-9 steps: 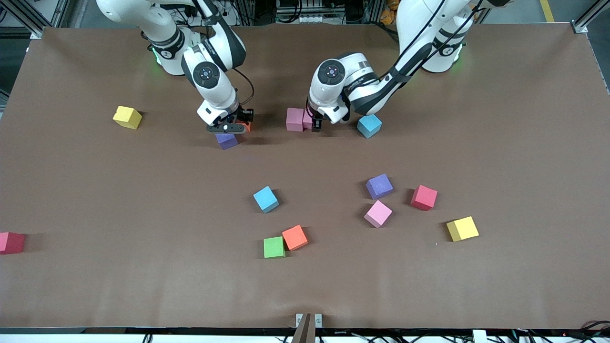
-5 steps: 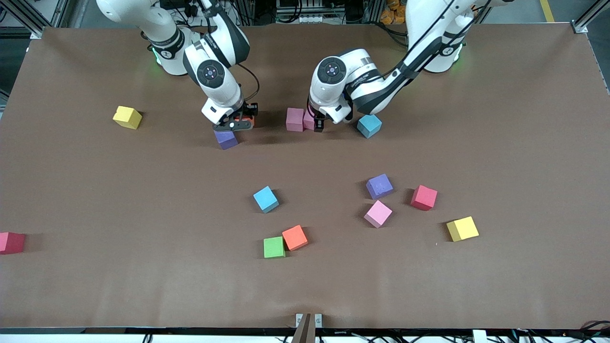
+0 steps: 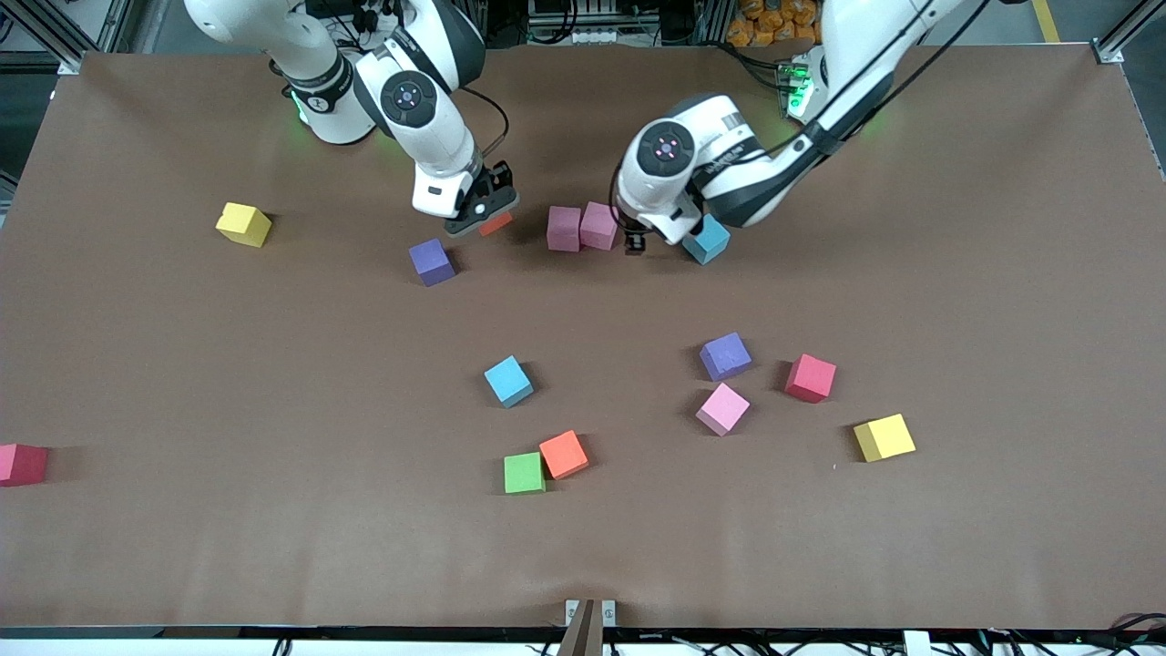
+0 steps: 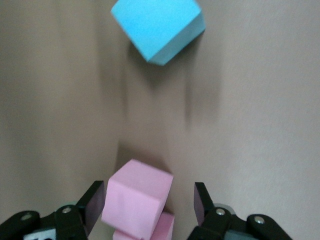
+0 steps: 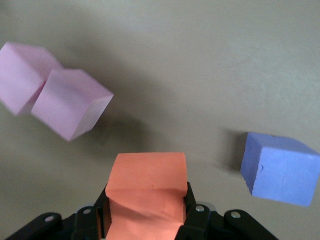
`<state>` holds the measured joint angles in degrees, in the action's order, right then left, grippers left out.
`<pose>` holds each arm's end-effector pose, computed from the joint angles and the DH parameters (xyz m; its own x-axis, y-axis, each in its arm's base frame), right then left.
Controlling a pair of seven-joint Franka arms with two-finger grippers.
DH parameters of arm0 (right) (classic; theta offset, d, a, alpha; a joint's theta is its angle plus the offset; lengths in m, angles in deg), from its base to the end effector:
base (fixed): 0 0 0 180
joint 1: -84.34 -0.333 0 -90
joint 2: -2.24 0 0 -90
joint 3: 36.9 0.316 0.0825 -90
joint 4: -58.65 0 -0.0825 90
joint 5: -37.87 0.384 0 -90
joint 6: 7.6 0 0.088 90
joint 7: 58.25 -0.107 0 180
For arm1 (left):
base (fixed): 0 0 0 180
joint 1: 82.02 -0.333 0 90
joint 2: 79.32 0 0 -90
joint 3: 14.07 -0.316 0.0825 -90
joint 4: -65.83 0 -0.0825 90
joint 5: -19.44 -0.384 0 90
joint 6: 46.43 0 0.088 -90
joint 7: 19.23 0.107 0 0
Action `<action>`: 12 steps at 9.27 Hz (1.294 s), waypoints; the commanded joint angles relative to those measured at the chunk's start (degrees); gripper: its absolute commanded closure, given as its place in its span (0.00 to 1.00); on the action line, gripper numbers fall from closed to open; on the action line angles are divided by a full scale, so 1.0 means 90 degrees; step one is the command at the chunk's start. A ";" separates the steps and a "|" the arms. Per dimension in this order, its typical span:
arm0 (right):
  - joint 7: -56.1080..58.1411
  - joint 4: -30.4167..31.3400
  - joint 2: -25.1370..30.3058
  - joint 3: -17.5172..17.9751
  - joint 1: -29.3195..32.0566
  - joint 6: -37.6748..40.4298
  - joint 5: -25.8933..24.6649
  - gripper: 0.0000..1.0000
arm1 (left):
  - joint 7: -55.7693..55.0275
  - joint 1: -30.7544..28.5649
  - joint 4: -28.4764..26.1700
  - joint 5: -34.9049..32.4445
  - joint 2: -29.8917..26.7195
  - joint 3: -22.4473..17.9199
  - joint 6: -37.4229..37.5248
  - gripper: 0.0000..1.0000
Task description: Form number 2 with 11 blocks
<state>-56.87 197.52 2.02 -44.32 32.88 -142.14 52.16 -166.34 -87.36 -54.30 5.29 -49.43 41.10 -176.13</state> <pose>0.3405 0.3342 0.2992 0.8119 0.5768 -0.0895 0.5593 -0.8127 -0.1634 0.3754 -0.4237 0.2612 -0.0032 0.9979 -0.0639 0.9670 -0.0132 -0.2543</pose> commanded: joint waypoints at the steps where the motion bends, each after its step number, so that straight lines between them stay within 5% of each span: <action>1: 0.0500 -0.0233 0.0054 -0.0025 -0.0015 0.0202 0.0053 1.00 | 0.0532 -0.0916 -0.0401 -0.0379 -0.0284 0.0140 0.0055 0.20; 8: 0.1349 -0.2039 -0.0872 0.0551 -0.0064 0.0173 -0.0005 1.00 | 0.2933 -0.3495 0.0204 -0.1123 -0.0225 0.0081 0.0124 0.20; 12: 0.1272 -0.2723 -0.1603 0.1798 -0.0083 -0.0545 0.0014 1.00 | 0.4468 -0.3812 0.0563 -0.1570 0.0240 -0.0329 0.0124 0.20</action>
<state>-45.28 176.39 -8.33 -31.67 32.23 -144.13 52.13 -128.29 -122.48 -51.87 -6.01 -50.28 38.42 -175.94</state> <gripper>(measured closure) 0.436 0.194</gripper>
